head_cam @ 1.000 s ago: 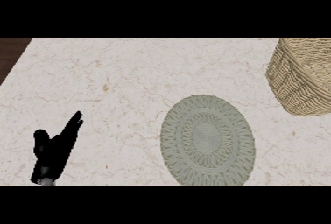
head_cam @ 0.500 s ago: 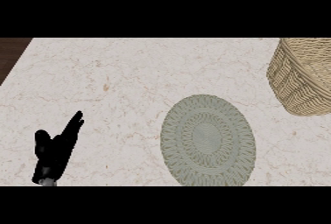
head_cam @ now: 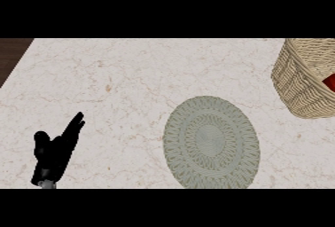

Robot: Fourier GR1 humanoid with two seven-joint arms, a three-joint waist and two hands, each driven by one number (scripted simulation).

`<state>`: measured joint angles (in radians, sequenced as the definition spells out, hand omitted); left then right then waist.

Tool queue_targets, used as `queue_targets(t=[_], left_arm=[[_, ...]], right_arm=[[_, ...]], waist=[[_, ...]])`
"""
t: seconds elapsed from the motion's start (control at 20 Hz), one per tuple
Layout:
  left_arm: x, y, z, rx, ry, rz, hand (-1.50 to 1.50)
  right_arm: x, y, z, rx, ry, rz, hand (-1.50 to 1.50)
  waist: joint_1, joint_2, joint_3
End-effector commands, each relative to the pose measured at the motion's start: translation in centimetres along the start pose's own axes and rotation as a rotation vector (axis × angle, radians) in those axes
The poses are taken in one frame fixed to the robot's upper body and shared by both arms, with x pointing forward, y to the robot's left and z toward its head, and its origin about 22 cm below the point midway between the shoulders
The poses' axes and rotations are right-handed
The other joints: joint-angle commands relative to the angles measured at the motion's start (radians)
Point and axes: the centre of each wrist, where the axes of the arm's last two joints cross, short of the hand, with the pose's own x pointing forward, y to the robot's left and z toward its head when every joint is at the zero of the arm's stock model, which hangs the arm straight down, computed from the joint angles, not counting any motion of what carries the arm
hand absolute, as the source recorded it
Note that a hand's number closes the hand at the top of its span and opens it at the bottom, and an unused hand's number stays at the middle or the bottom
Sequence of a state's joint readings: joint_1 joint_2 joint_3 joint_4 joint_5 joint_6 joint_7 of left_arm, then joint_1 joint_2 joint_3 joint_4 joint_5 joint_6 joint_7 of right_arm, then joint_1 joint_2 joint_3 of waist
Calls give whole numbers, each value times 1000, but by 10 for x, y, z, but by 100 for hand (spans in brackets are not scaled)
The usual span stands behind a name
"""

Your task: Pick the can from the placemat and place it in the basket

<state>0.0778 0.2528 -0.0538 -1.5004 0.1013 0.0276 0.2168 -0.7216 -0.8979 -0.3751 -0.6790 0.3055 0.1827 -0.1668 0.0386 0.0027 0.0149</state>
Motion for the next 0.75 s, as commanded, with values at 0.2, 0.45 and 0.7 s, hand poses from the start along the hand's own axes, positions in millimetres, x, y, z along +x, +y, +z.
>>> queue_targets(t=[0.2,0.45,0.7], left_arm=[[-24,3,3,13,162,17,0],[-33,-6,3,14,177,16,0],[-31,-11,7,5,176,22,0]], right_arm=[[-6,-37,-3,-89,-3,-137,-150],[-20,-64,8,-160,75,-195,-150],[-41,-115,39,-208,119,-212,-150]], waist=[[-6,10,-13],[-12,11,-13],[-17,14,-10]])
